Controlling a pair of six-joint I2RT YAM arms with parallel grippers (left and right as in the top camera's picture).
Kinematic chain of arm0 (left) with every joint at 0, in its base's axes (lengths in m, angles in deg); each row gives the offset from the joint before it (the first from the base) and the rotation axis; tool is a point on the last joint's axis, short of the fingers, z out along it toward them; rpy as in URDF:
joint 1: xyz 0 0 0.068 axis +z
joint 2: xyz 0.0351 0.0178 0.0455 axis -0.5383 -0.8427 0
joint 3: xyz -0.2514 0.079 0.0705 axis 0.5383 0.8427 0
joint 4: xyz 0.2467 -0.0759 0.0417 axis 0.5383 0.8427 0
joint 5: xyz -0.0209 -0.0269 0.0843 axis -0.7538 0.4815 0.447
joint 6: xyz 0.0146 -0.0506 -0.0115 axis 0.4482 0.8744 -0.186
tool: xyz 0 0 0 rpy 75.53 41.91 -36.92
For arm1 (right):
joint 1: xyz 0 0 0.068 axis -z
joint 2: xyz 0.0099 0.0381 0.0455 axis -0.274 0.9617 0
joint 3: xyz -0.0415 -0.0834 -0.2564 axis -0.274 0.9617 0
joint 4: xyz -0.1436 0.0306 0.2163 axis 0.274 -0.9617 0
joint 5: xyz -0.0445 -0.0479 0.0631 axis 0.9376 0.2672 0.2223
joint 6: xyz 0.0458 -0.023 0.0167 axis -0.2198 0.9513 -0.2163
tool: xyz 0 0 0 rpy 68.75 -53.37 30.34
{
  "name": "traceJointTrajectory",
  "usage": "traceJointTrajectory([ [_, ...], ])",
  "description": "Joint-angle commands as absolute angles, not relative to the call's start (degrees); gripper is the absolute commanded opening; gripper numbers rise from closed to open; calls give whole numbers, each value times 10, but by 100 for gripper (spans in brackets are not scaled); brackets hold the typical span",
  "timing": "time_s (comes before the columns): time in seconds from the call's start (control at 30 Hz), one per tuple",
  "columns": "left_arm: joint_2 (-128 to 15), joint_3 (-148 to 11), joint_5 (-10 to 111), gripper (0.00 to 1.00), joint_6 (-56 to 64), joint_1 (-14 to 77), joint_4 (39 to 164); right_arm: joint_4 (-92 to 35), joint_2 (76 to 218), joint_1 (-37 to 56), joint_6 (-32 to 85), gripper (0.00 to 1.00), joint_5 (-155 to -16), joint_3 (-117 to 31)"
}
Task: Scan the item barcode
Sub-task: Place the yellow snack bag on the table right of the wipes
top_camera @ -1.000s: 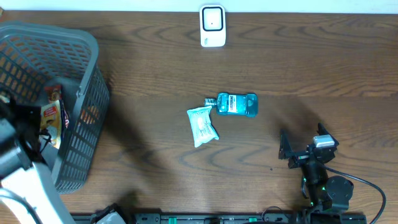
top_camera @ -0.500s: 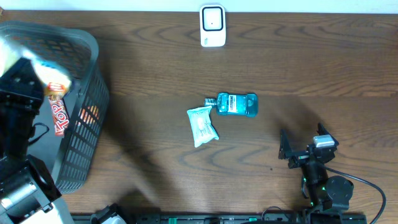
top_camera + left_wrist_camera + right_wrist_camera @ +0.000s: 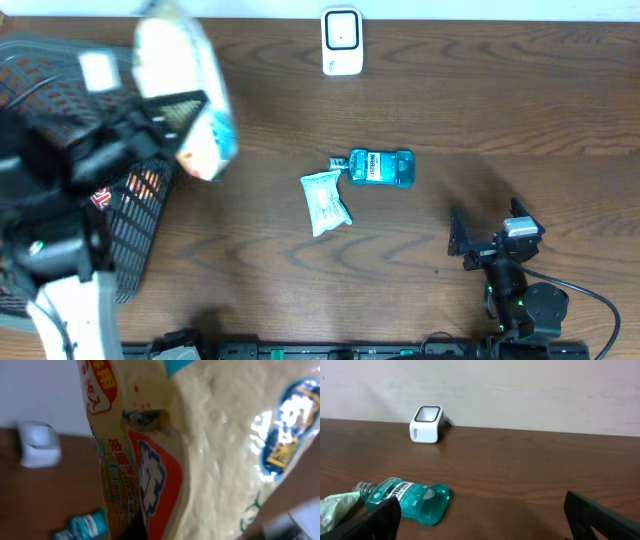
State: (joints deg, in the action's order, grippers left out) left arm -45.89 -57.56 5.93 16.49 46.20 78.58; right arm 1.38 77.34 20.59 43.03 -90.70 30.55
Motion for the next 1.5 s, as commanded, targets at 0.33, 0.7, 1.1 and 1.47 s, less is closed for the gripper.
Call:
traceJointTrajectory([
  [0.33,-687,-574,476,8,74,102,878,11,773,207,439,99,-908,306],
  [0.7,-867,-574,657,8,145,-58,816,11,773,207,439,99,-908,306],
  [1.1,-866,-583,656,80,178,-74,798,11,773,207,439,99,-908,306],
  [1.47,-754,-583,674,51,169,-74,817,11,773,207,439,99,-908,306],
])
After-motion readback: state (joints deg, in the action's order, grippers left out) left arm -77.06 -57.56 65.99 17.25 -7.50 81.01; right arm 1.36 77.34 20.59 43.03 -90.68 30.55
